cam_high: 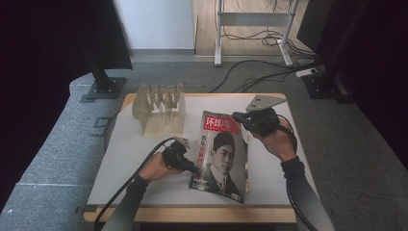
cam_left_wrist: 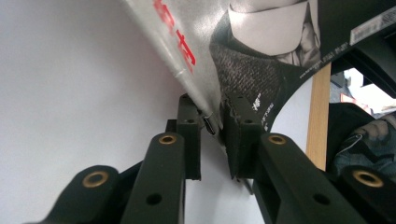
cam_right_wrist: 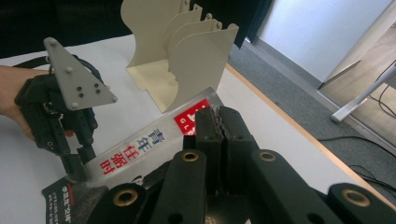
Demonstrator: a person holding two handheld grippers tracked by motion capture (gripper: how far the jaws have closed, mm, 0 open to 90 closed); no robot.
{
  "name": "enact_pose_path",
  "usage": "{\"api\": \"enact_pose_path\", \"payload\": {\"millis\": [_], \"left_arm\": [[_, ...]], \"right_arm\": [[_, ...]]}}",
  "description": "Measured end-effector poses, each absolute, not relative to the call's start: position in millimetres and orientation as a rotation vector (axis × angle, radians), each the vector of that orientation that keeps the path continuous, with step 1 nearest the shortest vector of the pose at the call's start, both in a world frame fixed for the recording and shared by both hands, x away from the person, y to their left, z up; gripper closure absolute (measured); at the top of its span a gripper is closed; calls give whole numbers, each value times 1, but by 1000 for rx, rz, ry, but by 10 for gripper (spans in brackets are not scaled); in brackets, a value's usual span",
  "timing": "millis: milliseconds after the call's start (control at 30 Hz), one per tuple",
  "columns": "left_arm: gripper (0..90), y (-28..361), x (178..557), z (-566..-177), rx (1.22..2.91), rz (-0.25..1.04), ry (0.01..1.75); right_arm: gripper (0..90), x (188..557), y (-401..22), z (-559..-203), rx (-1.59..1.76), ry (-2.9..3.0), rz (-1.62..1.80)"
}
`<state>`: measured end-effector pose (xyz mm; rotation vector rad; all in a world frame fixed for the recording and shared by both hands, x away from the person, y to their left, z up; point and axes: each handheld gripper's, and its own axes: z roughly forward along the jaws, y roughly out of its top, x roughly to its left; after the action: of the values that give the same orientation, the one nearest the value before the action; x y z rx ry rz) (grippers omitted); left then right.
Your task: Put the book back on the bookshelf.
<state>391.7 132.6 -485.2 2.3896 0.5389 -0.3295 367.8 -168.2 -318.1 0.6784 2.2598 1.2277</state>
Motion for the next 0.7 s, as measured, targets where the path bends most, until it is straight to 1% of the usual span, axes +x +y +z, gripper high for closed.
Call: {"api": "enact_pose_path", "payload": {"millis": [133, 233, 300, 700], "left_arm": [[825, 137, 391, -472, 2336, -200, 553], [859, 145, 390, -458, 2289, -41, 561], [868, 148, 389, -455, 2292, 4, 557], [876, 154, 369, -457, 2354, 47, 486]], "right_arm": [[860, 366, -173, -312, 687, 2234, 1240], [860, 363, -176, -304, 680, 2208, 1252], [862, 361, -178, -300, 678, 2200, 1253], [863, 356, -184, -300, 682, 2194, 1245]]}}
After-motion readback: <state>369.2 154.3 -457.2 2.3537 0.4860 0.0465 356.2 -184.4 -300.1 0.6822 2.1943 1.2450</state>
